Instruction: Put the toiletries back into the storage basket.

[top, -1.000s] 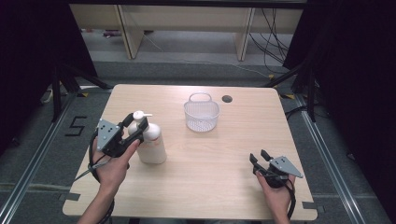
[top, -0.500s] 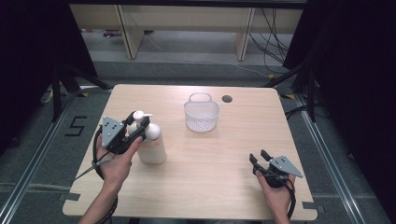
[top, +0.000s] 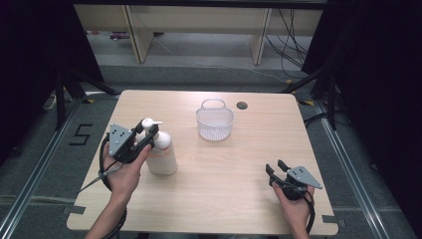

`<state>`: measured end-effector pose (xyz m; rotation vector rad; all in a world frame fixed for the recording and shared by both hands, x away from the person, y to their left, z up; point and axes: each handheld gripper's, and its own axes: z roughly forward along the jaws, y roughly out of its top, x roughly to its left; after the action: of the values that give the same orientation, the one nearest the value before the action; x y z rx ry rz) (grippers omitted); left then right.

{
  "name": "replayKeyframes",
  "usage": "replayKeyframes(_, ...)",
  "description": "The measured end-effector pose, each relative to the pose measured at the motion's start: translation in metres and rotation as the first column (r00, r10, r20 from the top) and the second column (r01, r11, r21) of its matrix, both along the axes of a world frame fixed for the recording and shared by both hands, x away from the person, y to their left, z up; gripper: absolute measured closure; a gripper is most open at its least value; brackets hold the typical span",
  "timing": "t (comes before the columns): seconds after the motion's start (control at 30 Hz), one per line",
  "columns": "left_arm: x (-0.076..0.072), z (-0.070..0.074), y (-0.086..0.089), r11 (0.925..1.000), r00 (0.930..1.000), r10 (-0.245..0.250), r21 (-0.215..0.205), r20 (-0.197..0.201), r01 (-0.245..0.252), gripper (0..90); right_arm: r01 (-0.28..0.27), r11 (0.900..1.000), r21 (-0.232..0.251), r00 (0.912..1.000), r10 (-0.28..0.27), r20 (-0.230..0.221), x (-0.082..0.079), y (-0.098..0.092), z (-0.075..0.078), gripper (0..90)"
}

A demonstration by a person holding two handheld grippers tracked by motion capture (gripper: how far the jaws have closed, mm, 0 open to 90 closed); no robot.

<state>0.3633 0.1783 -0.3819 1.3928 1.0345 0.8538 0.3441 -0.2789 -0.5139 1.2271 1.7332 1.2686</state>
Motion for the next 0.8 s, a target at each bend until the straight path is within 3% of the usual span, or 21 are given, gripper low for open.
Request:
replayKeyframes(0.17,-0.0007,0.0,0.0,1.0,1.0,-0.001,0.0,0.001,0.001,59.2,-0.001,1.0,-0.003,1.0,0.001,0.005,0.0004,-0.0003,0.0,48.2)
replayKeyframes(0.4,-0.002,-0.0012,-0.0008,0.9999,0.9999,-0.011,0.003,0.012,0.011,59.4,-0.007,1.0,0.0,0.9996,0.007,-0.026,-0.0008,0.0003,0.0012,48.1)
replayKeyframes(0.53,-0.0015,-0.0015,-0.0016,0.9998,0.9998,-0.018,-0.007,0.012,0.018,59.5,-0.004,1.0,-0.006,1.0,0.004,-0.007,0.0001,-0.0007,0.0007,48.0)
replayKeyframes(0.8,-0.0002,0.0042,-0.0032,0.999,0.999,-0.035,-0.026,0.027,0.036,59.5,-0.011,1.0,0.025,0.9992,0.012,-0.038,-0.0009,0.0004,0.001,48.0)
